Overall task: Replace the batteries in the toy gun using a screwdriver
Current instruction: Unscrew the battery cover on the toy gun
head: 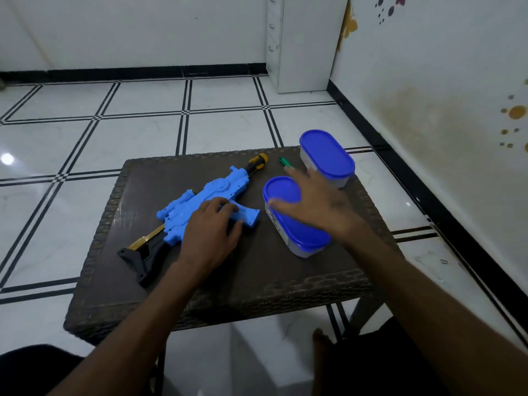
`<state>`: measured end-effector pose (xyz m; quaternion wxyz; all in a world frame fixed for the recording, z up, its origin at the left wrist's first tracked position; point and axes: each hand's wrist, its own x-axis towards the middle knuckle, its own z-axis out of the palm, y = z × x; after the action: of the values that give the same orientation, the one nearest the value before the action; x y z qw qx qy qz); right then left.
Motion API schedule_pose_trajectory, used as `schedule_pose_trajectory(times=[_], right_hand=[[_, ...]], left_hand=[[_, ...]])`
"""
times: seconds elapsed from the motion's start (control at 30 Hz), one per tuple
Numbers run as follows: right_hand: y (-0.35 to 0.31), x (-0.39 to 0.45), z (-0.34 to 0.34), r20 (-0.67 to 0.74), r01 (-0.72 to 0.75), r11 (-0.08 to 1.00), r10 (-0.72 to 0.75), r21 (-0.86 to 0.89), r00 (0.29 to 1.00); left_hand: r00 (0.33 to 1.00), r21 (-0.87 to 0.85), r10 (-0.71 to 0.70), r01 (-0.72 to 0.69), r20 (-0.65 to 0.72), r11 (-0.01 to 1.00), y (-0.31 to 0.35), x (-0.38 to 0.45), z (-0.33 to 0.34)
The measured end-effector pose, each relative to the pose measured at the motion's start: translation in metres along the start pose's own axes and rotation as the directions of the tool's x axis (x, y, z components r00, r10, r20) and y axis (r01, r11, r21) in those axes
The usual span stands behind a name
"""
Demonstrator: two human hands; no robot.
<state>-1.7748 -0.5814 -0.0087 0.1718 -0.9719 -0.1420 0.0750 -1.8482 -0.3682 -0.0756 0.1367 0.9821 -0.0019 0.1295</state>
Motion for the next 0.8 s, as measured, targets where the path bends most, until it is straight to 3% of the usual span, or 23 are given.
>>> schedule_pose_trajectory(times=[0.1,0.47,0.6,0.7,0.8], right_hand=[[-0.005,-0.020,0.014,0.095,-0.036,0.993,0.047,-0.111,0.994],[0.037,-0.057,0.003,-0.078,-0.318,0.945,0.312,-0.078,0.947],[0.021,-0.050,0.003,-0.133,-0.293,0.938,0.272,-0.183,0.953],[-0.006,-0.033,-0.003,-0.260,-0.229,0.914,0.143,-0.335,0.955],[-0.030,0.001,-0.005,-0.250,-0.138,0.922,0.046,-0.363,0.967]], left_hand=[[1.000,0.014,-0.014,0.014,-0.001,1.000,-0.003,-0.011,-0.009],[0.997,0.068,-0.076,0.074,0.023,0.995,-0.024,-0.038,-0.029],[0.996,0.057,-0.094,0.094,0.004,0.994,-0.031,-0.043,-0.033],[0.993,0.027,-0.119,0.120,-0.019,0.992,-0.038,-0.045,-0.035],[0.987,-0.005,-0.159,0.159,-0.001,0.987,-0.047,-0.046,-0.037]])
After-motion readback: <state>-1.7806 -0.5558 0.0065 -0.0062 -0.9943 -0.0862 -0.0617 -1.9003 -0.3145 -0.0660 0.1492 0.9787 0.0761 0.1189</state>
